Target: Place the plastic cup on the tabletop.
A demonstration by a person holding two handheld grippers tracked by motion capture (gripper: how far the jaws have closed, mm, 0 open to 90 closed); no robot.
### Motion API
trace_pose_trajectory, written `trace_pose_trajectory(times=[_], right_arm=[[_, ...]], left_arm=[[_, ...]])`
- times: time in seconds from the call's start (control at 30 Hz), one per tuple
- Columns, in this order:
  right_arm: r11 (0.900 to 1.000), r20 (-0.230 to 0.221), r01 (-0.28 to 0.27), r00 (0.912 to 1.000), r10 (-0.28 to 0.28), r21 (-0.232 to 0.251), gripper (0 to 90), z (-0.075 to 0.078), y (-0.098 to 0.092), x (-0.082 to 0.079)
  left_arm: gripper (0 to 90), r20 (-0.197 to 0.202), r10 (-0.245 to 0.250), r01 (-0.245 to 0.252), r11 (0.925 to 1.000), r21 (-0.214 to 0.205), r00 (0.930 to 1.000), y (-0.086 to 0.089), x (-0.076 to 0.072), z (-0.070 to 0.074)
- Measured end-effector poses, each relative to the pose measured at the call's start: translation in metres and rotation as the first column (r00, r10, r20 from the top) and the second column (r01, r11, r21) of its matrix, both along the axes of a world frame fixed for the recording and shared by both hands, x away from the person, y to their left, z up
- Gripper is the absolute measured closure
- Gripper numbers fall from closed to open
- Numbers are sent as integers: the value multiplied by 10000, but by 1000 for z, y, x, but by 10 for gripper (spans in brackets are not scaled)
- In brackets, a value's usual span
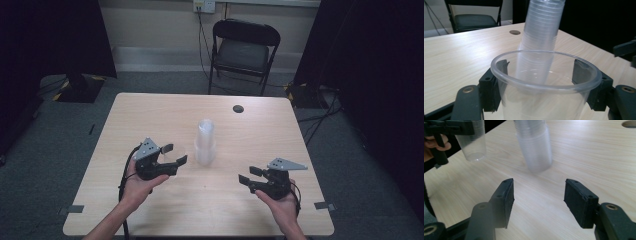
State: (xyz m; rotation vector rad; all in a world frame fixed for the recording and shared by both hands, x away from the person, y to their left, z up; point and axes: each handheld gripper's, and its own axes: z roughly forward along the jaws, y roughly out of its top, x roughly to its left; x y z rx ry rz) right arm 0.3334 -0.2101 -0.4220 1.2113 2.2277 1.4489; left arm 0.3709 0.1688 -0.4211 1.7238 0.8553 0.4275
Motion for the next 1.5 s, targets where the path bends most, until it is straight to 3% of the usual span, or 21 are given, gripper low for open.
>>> trace_pose_trajectory(times=[0.13,0.23,0.33,0.4,0.47,0.57,0.77,0.87,1.03,1.07,1.5], right_arm=[[9998,43,180,9998,-180,-28,403,-3,-10,-4],[9995,21,298,9996,-298,-85,401,-4,-15,-7],[9992,25,392,9992,-391,-102,400,-5,-18,-8],[9983,55,575,9983,-575,-75,396,-8,-22,-9],[9974,102,712,9974,-711,-114,379,-11,-23,-9],[9961,-14,871,9962,-871,-115,346,-13,-25,-9],[9951,-144,980,9951,-982,-162,324,-17,-26,-7],[9953,-181,942,9954,-946,-223,324,-18,-25,-7],[9948,-290,955,9949,-965,-350,327,-19,-24,-6],[9943,-362,956,9946,-974,-469,327,-21,-24,-5],[9951,-427,832,9954,-856,-542,338,-23,-20,-3]], left_arm=[[287,244,-118,114,9998,158,9996,0,-1,4],[287,278,91,-89,9999,-98,9996,3,2,8],[287,317,333,-334,9994,28,9989,6,8,8],[287,113,519,-520,9986,122,9986,8,15,8],[288,408,775,-765,9968,-242,9962,11,19,13],[288,691,888,-881,9960,-129,9937,14,23,20],[288,650,1231,-1218,9923,-227,9903,19,34,23],[286,518,1426,-1433,9897,82,9884,20,47,17],[283,341,1516,-1520,9883,88,9879,22,59,10],[281,362,1516,-1526,9879,276,9878,22,64,7],[273,305,1920,-1932,9801,454,9809,24,88,-16]])
